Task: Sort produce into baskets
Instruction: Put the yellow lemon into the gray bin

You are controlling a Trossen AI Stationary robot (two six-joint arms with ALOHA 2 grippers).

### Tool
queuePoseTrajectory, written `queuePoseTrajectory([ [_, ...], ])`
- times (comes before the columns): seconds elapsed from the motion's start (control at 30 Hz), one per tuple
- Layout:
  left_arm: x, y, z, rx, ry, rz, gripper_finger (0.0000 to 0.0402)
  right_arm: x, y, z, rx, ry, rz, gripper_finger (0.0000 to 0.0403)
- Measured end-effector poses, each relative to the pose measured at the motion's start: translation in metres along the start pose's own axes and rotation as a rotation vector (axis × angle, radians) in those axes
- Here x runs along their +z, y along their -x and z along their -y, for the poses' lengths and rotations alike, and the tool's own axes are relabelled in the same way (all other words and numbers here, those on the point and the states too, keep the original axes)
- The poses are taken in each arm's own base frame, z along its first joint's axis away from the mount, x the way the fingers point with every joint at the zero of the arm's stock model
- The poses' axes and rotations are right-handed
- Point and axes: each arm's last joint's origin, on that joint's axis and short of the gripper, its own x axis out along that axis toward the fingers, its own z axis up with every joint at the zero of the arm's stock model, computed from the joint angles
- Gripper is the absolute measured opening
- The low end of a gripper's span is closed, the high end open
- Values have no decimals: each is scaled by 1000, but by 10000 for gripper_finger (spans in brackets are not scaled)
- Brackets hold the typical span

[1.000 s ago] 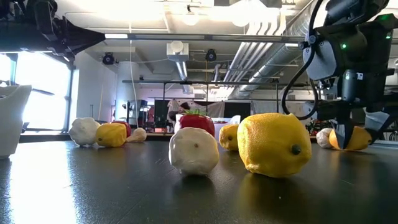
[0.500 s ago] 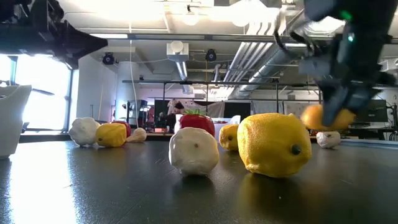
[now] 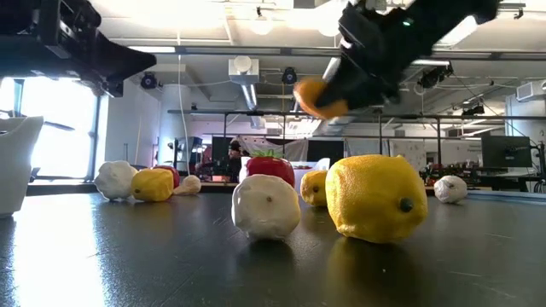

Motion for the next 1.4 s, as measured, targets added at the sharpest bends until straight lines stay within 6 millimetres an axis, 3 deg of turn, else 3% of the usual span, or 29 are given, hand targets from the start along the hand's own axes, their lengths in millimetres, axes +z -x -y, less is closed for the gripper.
queuePoseTrajectory([
  [0.3,0,-12,-6,1,50,38,0,26,-29,4,153,173,211,161],
  [0.57,7,-33,-10,-24,50,-6,0,24,-60,7,232,214,282,161],
  [0.77,16,-60,-7,-73,-127,-52,10,19,-74,6,257,221,307,161],
  [0.93,15,-82,-4,-100,-184,-106,47,15,-78,7,243,219,295,161],
  [1.13,10,-107,-1,-119,-135,-181,120,15,-78,7,237,234,298,161],
  [1.4,11,-120,0,-120,-115,-199,230,16,-78,7,235,246,300,161],
])
